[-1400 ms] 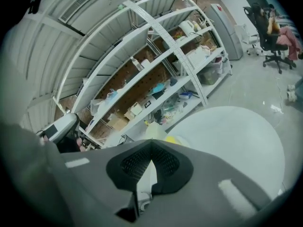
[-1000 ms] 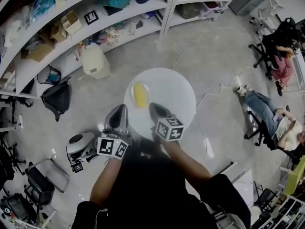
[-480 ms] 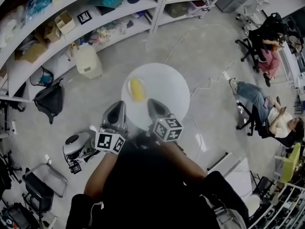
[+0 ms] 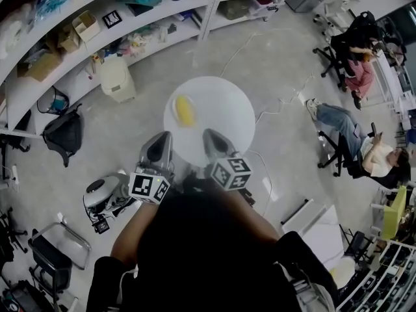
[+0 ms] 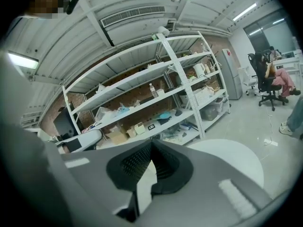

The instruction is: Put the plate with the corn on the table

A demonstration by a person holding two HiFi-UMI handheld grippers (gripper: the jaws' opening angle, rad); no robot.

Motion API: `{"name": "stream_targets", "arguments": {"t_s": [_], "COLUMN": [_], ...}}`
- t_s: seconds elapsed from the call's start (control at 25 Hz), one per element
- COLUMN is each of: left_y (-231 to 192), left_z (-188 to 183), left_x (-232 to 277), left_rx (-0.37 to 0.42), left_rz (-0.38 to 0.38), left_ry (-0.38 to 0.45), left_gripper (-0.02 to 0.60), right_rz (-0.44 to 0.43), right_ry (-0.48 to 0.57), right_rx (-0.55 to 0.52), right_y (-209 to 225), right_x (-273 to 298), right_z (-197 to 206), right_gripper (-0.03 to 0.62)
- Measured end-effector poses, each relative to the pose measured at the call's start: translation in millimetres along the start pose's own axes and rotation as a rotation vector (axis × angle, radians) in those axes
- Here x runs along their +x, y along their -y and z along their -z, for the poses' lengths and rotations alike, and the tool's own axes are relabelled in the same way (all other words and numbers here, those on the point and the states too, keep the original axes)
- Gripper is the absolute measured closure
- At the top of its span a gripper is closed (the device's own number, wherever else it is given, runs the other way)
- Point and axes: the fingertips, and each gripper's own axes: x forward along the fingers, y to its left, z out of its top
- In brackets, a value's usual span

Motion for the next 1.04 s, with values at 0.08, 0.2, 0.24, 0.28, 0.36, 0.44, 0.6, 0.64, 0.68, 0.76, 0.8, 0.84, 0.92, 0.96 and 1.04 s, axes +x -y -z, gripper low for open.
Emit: {"name": "stream_targets", "arguments": {"t_s": [0.08,0.2,0.24,0.28,0.36,0.44,0.6,0.64,0.68,0.76,0.8,0.84,0.92,0.96,1.04], "left_y": [2.2,5.8,6.6,7.3,8.7,10.3,14.6,16.0,17.0,18.4,19.0,19.7,20.5,20.6,20.7], "left_z": [-0.1,-2.2,-2.9,-3.0,-2.3,-1.5,-1.5,-2.2,-2.9,-3.9,-4.1,-4.1,-3.6,-3.2,-2.3], "left_x": [-3.2,-6.6,-7.3,-8.2,-10.5,-12.3,-12.7,-12.3,-12.0,-11.5,-11.2,-10.9,-10.7,-10.9,-11.6], "left_rx": [-0.002,0.001,0.003,0.004,0.006,0.008,0.011,0.012,0.012,0.012,0.013,0.013,0.016,0.018,0.02], "left_rz": [0.004,0.009,0.011,0.012,0.012,0.013,0.021,0.023,0.025,0.026,0.027,0.028,0.032,0.034,0.036], "left_ry": [0.004,0.01,0.011,0.012,0.011,0.01,0.013,0.014,0.014,0.013,0.012,0.012,0.012,0.011,0.009], "left_gripper": [0.578,0.577,0.578,0.578,0.578,0.578,0.578,0.578,0.578,0.578,0.577,0.578,0.578,0.577,0.578], "right_rz": [-0.001,-0.005,-0.006,-0.007,-0.011,-0.017,-0.025,-0.025,-0.026,-0.031,-0.036,-0.04,-0.044,-0.045,-0.045], "right_ry": [0.009,0.015,0.015,0.014,0.014,0.018,0.022,0.021,0.018,0.014,0.014,0.014,0.018,0.02,0.023], "right_rx": [-0.007,-0.014,-0.015,-0.017,-0.021,-0.022,-0.018,-0.017,-0.019,-0.024,-0.027,-0.029,-0.033,-0.034,-0.035], "right_y": [-1.5,-4.8,-5.7,-6.6,-8.4,-10.1,-12.5,-12.9,-13.6,-15.8,-16.8,-17.5,-18.3,-18.5,-18.9], "right_x": [-5.1,-11.4,-12.6,-13.6,-15.5,-17.0,-19.6,-20.3,-20.8,-21.1,-21.3,-21.5,-21.7,-21.7,-21.7], "right_z": [0.1,1.4,2.3,3.5,5.8,7.0,8.9,9.2,9.4,9.7,9.7,9.4,9.0,9.0,9.3], "right_gripper": [0.585,0.586,0.586,0.586,0.585,0.586,0.585,0.585,0.586,0.586,0.585,0.586,0.586,0.586,0.586]}}
